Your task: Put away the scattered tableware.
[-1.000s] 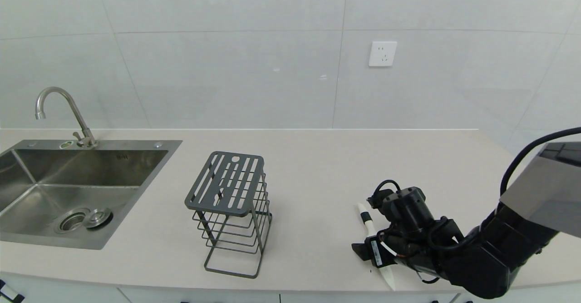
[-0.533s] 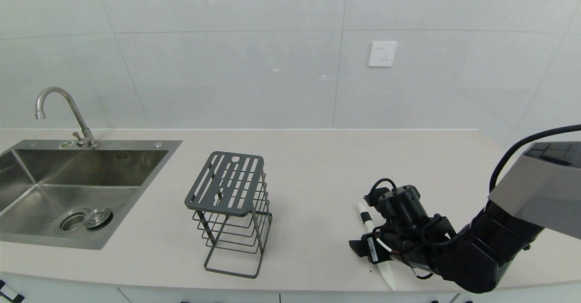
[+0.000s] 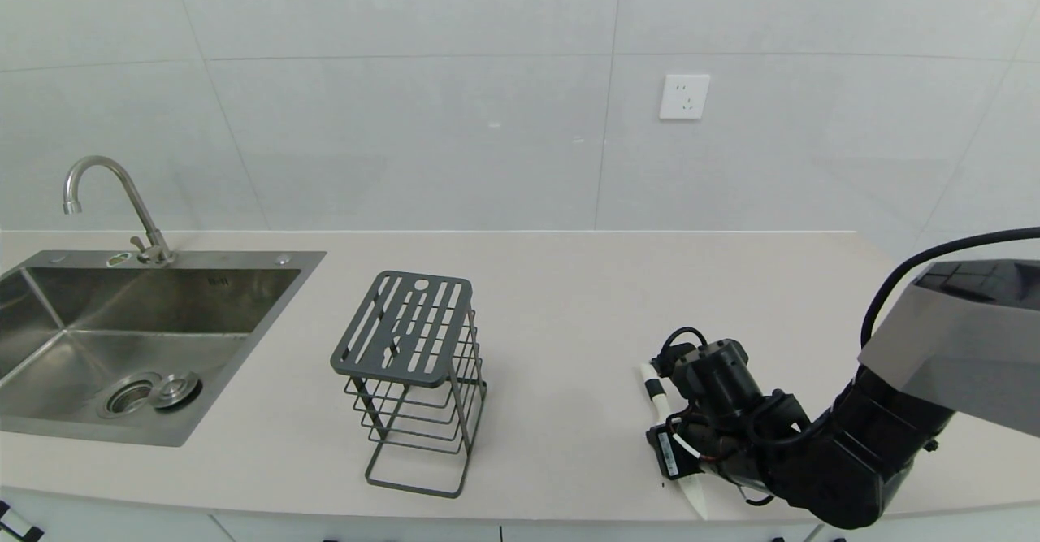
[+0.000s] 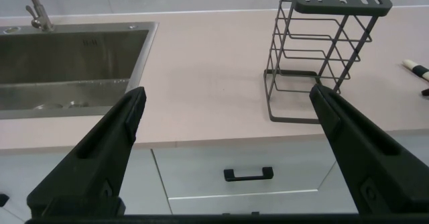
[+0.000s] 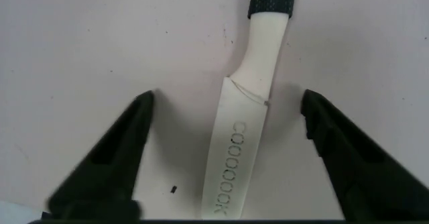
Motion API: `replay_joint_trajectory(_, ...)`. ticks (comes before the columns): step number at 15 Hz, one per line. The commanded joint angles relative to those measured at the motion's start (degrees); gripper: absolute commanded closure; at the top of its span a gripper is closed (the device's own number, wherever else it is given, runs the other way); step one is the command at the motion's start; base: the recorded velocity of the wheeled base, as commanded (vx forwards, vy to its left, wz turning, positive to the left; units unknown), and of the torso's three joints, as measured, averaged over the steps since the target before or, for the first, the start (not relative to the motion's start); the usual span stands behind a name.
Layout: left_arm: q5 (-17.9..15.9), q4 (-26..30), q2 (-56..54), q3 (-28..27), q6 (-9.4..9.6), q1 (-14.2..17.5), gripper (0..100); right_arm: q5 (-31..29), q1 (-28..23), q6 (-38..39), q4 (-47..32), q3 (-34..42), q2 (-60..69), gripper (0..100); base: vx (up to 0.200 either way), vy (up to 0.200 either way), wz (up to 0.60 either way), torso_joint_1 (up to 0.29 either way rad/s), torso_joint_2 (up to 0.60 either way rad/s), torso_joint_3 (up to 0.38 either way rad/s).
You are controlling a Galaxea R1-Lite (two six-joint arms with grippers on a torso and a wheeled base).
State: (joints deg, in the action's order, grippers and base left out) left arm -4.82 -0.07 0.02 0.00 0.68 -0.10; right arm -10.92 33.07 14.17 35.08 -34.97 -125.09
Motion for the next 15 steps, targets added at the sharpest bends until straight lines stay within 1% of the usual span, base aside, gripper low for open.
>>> replay_joint_trajectory(1,-0.02,-0.01,-0.02,0.00,0.02,0.01,0,0.20,-0.20,-0.02,-0.46,1.05,-0.86,100,0.000,0.000,0.00,0.000,0.00,0.000)
replay_joint_trajectory(5,-0.02,-0.01,-0.02,0.00,0.02,0.01,0,0.20,-0.82,-0.10,-0.02,0.08,0.02,100,0.000,0.000,0.00,0.000,0.00,0.000)
replay_joint_trajectory(8,-0.02,-0.01,-0.02,0.00,0.02,0.01,0,0.46,-2.31,-2.04,0.25,-2.20,3.89,100,0.000,0.000,0.00,0.000,0.00,0.000)
replay_joint_trajectory(11,-0.02,-0.01,-0.02,0.00,0.02,0.01,0,2.05,-3.63,-4.06,5.70,-2.38,6.79,100,0.000,0.000,0.00,0.000,0.00,0.000)
replay_joint_trajectory(12,-0.02,-0.01,-0.02,0.00,-0.07,0.01,0,3.72,-4.68,-6.78,9.39,-1.94,7.14,100,0.000,0.000,0.00,0.000,0.00,0.000)
replay_joint_trajectory(13,-0.02,-0.01,-0.02,0.00,-0.07,0.01,0,4.86,-5.12,-8.10,11.50,-1.85,7.14,100,0.000,0.000,0.00,0.000,0.00,0.000)
replay_joint_trajectory(14,-0.11,-0.01,-0.02,0.00,-0.07,0.01,0,6.79,-5.83,-9.42,15.36,-1.50,7.14,100,0.000,0.000,0.00,0.000,0.00,0.000)
replay_joint_trajectory(15,-0.11,-0.01,-0.02,0.00,-0.07,0.01,0,7.32,-6.00,-10.03,16.68,-1.32,7.23,100,0.000,0.000,0.00,0.000,0.00,0.000)
